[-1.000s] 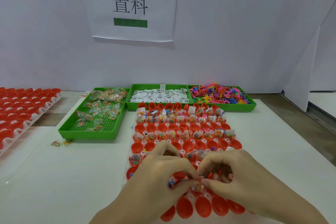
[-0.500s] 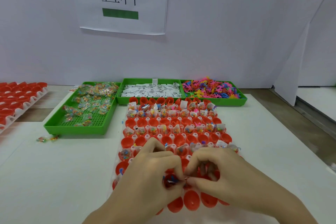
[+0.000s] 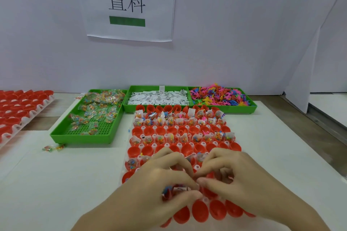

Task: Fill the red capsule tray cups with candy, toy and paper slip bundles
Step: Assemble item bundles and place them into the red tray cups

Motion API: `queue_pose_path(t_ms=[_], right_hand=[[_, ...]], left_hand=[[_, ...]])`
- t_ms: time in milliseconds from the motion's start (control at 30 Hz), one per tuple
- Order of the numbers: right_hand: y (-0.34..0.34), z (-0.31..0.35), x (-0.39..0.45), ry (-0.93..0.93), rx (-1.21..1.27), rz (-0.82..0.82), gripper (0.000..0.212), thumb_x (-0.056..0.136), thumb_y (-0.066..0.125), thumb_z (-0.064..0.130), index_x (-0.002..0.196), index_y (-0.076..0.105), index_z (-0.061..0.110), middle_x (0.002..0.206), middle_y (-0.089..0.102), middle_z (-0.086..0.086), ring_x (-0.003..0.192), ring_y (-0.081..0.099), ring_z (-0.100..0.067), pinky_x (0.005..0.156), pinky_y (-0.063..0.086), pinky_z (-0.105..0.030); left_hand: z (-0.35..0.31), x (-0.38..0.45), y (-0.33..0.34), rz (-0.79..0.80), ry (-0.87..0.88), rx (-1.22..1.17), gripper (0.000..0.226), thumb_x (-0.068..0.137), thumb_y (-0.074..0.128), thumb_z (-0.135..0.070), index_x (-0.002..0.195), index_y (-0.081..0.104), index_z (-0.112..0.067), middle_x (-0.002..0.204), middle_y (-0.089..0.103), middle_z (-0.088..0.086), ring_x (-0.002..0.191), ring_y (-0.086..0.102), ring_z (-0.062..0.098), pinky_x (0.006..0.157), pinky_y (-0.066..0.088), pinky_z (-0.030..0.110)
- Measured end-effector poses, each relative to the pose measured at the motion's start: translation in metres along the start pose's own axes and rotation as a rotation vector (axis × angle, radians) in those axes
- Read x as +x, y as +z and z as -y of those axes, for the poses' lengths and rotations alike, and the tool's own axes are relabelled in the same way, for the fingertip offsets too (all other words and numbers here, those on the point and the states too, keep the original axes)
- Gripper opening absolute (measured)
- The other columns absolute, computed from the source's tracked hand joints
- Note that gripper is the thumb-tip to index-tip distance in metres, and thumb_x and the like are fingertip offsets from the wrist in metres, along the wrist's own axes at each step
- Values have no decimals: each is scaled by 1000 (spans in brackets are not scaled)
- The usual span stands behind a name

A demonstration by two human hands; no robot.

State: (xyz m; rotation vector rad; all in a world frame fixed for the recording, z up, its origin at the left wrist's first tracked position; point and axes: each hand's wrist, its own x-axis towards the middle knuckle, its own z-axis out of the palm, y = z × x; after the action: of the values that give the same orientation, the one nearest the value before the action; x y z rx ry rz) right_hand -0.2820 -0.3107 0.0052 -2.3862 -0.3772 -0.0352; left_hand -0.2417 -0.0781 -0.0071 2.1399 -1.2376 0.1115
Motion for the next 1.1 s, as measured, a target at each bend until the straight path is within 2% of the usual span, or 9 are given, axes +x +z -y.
queue_pose_path(t_ms=[167,267,367,500,633,800,867,1000,1100], right_hand=[[-6,4,-1,0,127,-45,8,90,71,44,90,80,45,97,68,12,66,55,-4,59,41,-14],[-9,5,0,4,149,-111,15,90,65,47,90,79,43,92,69,10,72,59,-8,61,46,-18],[-10,5,1,8,168,-181,25,86,58,52,89,80,39,88,72,11,82,66,-13,73,55,-34],[-10,3,3,2,162,-195,31,83,53,59,89,79,42,90,74,17,90,70,-9,83,57,-38],[-8,0,4,16,143,-195,32,82,51,62,88,77,45,89,74,18,88,70,-10,85,56,-40],[-7,-3,6,19,121,-219,31,82,51,61,87,77,46,88,73,20,86,69,-7,78,56,-33],[-7,-5,6,16,106,-227,32,82,49,63,88,76,47,88,73,19,83,69,-9,74,56,-32],[-8,-10,6,11,97,-247,31,83,49,63,89,76,49,90,73,19,86,69,-8,73,55,-26],[-8,-12,6,20,106,-265,28,85,51,59,90,76,48,87,73,17,80,68,-12,72,56,-34]], left_hand=[[18,4,-31,-269,-161,-195,21,99,62,-40,96,82,-33,103,73,-12,105,67,13,90,48,21],[61,-6,-52,-539,-316,189,29,96,58,-35,104,79,-17,104,72,-6,100,65,14,90,48,27],[104,-25,-66,-415,-556,512,51,97,49,-42,130,67,-9,130,66,8,123,57,30,108,41,42],[139,-39,-67,-149,-717,548,65,103,29,-60,151,48,-20,154,50,1,142,45,23,119,30,40],[147,-38,-69,-104,-635,526,48,106,40,-46,135,64,-16,131,68,2,122,60,23,104,39,37],[137,-38,-78,-277,-467,457,18,91,74,-24,100,78,-9,90,69,-5,80,61,13,73,49,23],[133,-38,-82,-327,-471,407,15,83,83,-18,96,80,-11,87,65,-12,75,61,7,72,42,12],[128,-40,-84,-426,-503,240,15,78,86,-11,90,80,-17,84,71,-11,76,67,5,71,50,11],[129,-41,-86,-520,-533,74,18,78,84,-3,88,80,-17,85,77,-6,79,71,2,76,53,8]])
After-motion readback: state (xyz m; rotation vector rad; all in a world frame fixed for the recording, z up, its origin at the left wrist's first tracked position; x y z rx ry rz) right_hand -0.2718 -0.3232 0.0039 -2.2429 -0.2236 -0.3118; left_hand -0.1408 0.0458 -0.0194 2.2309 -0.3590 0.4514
